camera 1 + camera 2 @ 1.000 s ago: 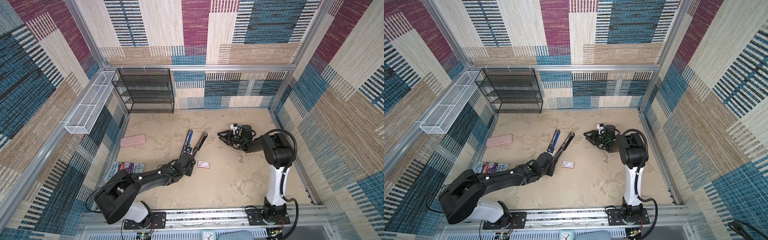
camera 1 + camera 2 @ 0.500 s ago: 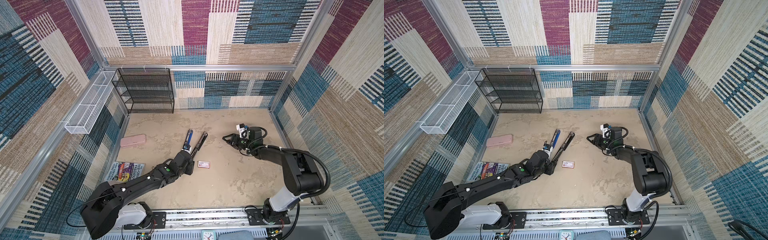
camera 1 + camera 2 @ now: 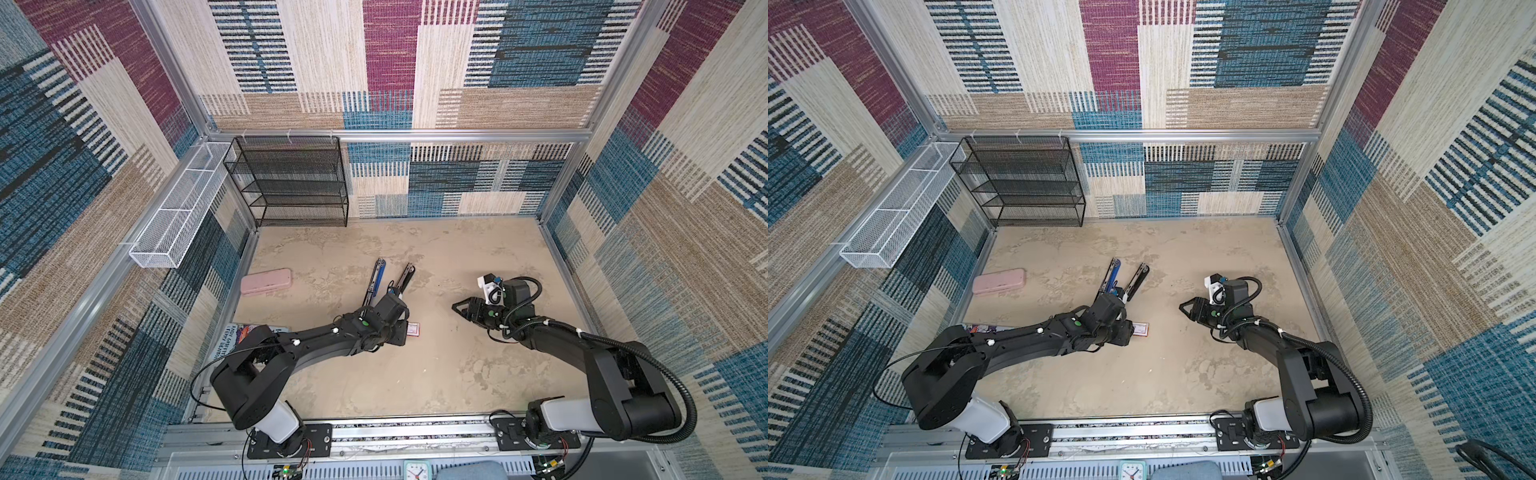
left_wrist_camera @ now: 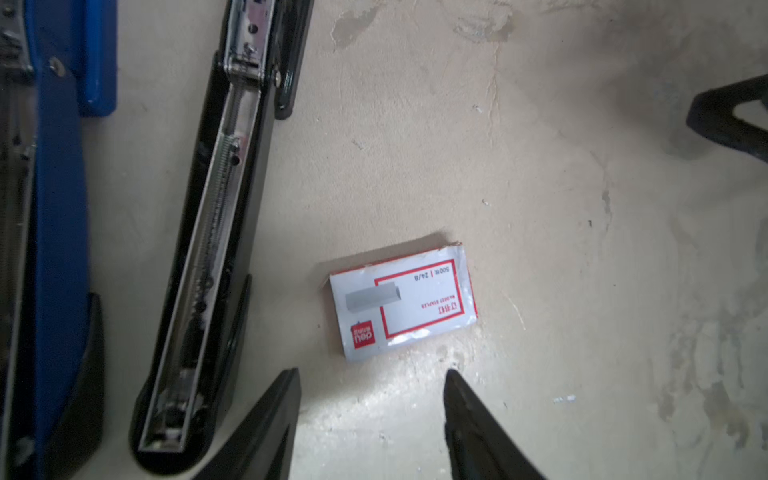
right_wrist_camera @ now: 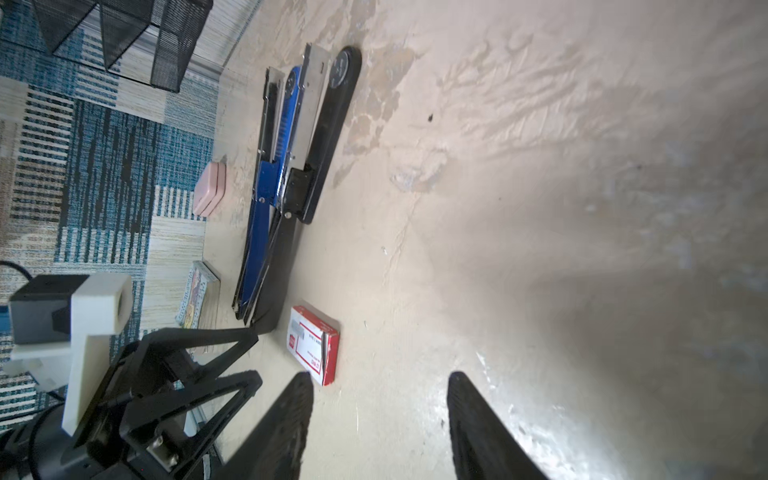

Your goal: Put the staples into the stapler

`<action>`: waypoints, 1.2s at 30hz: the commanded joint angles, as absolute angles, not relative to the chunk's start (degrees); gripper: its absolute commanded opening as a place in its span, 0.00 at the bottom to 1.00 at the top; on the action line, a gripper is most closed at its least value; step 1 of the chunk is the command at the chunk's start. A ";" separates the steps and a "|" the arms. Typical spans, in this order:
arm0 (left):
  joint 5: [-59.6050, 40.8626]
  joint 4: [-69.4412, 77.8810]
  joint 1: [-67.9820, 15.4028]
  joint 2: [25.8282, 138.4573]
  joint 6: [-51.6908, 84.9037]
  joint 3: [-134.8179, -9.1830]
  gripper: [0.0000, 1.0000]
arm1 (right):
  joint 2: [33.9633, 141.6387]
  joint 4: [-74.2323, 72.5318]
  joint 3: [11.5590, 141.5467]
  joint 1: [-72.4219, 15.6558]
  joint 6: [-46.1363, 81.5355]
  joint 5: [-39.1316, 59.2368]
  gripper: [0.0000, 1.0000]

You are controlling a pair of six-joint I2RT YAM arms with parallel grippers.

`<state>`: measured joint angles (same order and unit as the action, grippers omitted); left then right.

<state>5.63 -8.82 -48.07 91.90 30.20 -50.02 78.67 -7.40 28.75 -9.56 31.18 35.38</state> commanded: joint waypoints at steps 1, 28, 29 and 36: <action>5.03 -9.40 -48.05 95.04 31.20 -52.21 0.59 | 78.65 -8.04 28.21 -11.28 30.33 34.08 0.54; -5.79 -7.39 -51.91 106.30 24.57 -61.76 0.46 | 78.63 -1.61 32.49 -14.33 29.41 25.32 0.54; -6.03 -7.32 -52.19 107.04 24.41 -62.49 0.46 | 78.22 -1.37 32.60 -14.17 29.70 24.85 0.54; -8.16 -7.37 -54.49 111.36 22.04 -67.53 0.46 | 74.83 -0.31 31.84 -12.11 31.45 22.52 0.54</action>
